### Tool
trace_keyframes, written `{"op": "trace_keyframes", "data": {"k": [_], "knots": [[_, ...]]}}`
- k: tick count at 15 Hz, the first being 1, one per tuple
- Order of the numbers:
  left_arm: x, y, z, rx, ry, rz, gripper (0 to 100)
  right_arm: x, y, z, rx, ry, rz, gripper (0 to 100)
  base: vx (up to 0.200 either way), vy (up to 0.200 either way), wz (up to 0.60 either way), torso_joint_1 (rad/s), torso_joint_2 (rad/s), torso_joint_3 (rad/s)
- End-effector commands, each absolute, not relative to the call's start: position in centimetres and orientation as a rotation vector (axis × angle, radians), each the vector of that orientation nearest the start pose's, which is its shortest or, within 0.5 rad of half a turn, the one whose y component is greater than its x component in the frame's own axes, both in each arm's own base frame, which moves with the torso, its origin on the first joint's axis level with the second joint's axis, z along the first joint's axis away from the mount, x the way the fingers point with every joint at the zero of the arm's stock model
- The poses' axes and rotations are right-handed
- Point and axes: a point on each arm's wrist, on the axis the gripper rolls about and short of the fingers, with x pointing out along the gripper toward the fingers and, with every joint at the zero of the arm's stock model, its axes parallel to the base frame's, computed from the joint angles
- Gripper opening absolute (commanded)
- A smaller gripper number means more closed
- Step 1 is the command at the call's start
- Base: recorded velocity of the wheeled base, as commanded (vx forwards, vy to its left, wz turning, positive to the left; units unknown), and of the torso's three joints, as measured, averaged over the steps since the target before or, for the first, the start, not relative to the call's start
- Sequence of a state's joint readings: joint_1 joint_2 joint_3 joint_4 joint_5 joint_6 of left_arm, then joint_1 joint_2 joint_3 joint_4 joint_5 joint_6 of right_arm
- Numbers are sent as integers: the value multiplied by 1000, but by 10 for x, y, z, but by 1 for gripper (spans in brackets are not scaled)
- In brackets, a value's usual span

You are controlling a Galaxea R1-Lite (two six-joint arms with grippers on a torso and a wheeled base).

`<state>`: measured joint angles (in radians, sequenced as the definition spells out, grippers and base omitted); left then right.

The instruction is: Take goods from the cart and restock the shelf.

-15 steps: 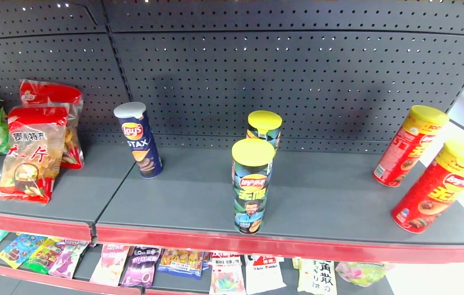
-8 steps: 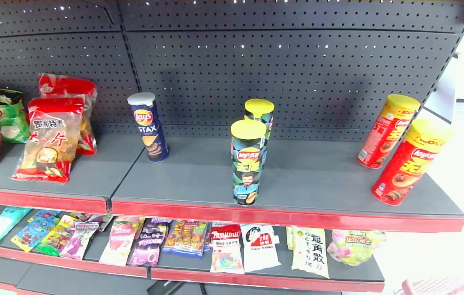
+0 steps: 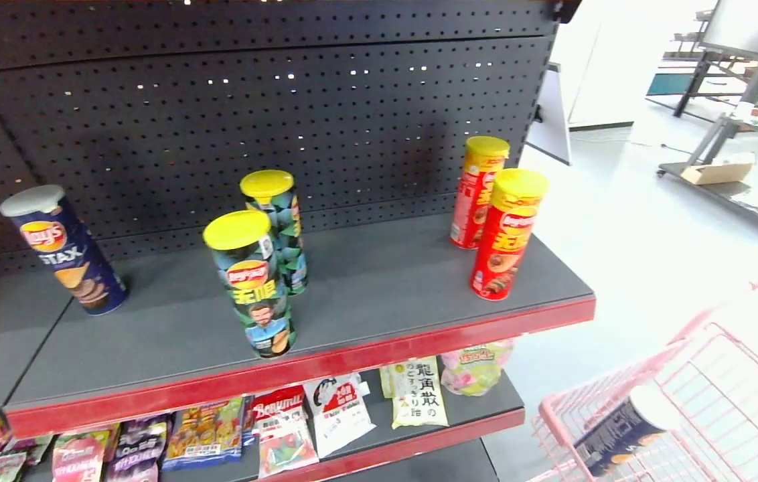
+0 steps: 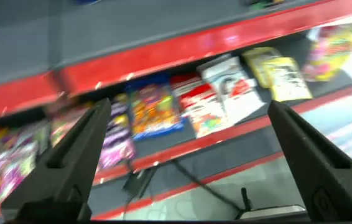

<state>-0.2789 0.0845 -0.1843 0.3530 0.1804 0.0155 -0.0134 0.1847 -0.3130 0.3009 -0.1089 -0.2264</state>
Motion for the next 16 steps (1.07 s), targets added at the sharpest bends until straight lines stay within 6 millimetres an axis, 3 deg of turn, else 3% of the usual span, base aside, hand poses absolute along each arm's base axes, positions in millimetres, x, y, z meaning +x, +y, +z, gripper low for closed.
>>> {"op": "trace_keyframes", "data": {"k": [1, 8, 16], "knots": [[-31, 13, 92, 73, 247, -100, 100, -30, -2, 134, -233, 192, -102, 100, 0, 0, -600, -2, 2, 2], [-31, 13, 93, 75, 246, -100, 100, -32, -2, 128, -233, 185, -101, 100, 0, 0, -600, 4, 2, 1], [-31, 13, 93, 75, 246, -97, 100, -39, -2, 112, -237, 138, -108, 100, 0, 0, 0, 0, 0, 0]]}}
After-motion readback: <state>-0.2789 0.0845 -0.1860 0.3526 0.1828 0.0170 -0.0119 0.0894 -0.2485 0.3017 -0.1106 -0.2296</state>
